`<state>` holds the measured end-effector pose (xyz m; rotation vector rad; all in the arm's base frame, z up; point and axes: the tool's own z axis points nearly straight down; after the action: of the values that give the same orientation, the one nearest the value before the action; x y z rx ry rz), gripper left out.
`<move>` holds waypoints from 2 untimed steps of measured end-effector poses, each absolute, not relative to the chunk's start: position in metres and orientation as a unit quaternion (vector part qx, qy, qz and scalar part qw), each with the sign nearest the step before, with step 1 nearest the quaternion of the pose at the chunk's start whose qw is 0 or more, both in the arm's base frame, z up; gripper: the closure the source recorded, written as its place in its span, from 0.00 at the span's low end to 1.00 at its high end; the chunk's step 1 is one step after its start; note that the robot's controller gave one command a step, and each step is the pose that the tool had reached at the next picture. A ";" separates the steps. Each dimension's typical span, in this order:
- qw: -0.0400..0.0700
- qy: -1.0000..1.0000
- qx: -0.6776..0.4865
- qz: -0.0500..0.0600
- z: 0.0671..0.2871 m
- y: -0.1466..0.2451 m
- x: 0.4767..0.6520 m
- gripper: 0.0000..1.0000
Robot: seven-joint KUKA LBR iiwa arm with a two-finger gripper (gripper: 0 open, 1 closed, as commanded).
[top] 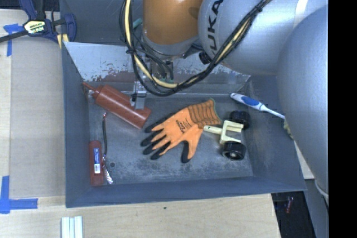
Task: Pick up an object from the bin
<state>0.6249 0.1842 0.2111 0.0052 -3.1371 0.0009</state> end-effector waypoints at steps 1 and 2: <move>-0.002 -1.000 0.000 0.000 0.217 0.183 0.626 0.00; -0.003 -1.000 -0.011 -0.001 0.118 0.149 0.618 0.00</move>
Offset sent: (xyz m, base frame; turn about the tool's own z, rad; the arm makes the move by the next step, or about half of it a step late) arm -0.0120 -0.0527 -0.1411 0.0360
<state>0.6184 0.1485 0.1181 -0.0334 -3.1465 -0.0030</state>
